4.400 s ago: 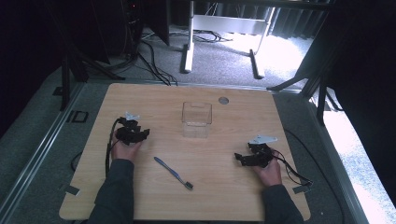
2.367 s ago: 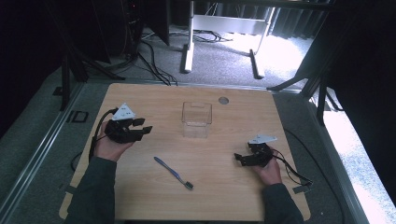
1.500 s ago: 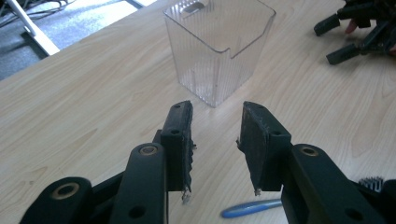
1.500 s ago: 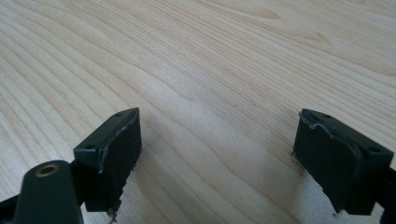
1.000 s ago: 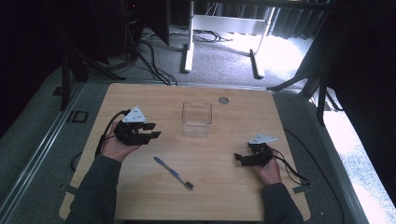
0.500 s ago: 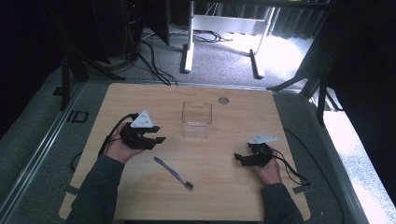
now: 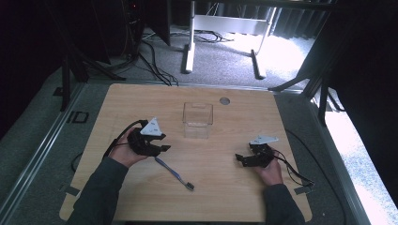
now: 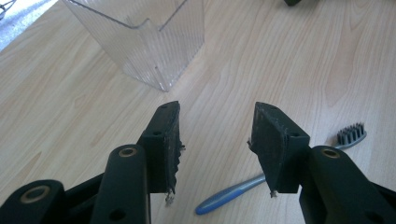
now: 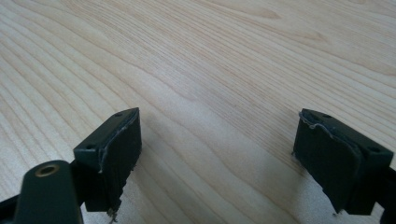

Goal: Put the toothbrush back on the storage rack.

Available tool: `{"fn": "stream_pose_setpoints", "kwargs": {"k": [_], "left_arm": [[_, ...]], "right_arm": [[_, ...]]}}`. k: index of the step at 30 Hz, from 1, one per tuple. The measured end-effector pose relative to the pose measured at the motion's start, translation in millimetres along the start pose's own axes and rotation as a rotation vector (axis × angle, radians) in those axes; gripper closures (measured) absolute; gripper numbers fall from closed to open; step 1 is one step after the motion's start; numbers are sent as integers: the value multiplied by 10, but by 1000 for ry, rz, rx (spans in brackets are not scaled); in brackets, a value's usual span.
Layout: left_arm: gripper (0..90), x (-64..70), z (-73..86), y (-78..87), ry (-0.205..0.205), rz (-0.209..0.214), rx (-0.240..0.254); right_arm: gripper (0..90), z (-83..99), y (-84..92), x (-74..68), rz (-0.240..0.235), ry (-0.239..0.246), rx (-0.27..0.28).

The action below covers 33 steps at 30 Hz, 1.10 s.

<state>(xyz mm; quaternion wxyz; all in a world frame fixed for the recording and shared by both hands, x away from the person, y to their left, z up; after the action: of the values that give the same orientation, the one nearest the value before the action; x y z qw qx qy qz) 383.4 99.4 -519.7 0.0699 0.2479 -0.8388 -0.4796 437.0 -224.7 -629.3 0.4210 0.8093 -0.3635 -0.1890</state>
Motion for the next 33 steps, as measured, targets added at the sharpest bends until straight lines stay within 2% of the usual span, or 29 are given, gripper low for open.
{"fn": "stream_pose_setpoints", "kwargs": {"k": [5,12,20,22,23,26,29,33], "left_arm": [[530,38,-2,-53,-13,10,-13],[535,117,11,-147,-60,30,-48],[531,185,60,-239,-106,49,-108],[521,203,56,-247,-108,59,-100],[521,235,42,-254,-123,78,-90],[508,268,38,-280,-142,92,-94],[502,276,60,-319,-155,94,-113],[493,286,62,-343,-156,99,-111]], "right_arm": [[149,0,0,1,0,0,0],[149,1,0,1,0,1,0],[150,1,0,0,0,2,-1],[149,1,0,0,0,2,0],[149,1,0,0,0,2,0],[150,1,0,-2,-1,4,0],[150,2,0,-4,-2,8,-1],[150,2,0,-8,-3,9,-1]]}}
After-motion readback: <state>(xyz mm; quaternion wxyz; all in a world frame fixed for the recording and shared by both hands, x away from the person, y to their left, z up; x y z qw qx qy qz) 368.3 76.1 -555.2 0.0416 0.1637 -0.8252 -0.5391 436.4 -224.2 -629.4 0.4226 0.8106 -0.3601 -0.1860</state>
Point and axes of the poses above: each handheld gripper's, and its own axes: y roughly backward along the jaws, z roughly out of its underside, x roughly to its right, the point moved 10 cm from there along -y, roughly forward along the jaws, and after that the axes turned 11 degrees about -x, right-handed, at the moved point
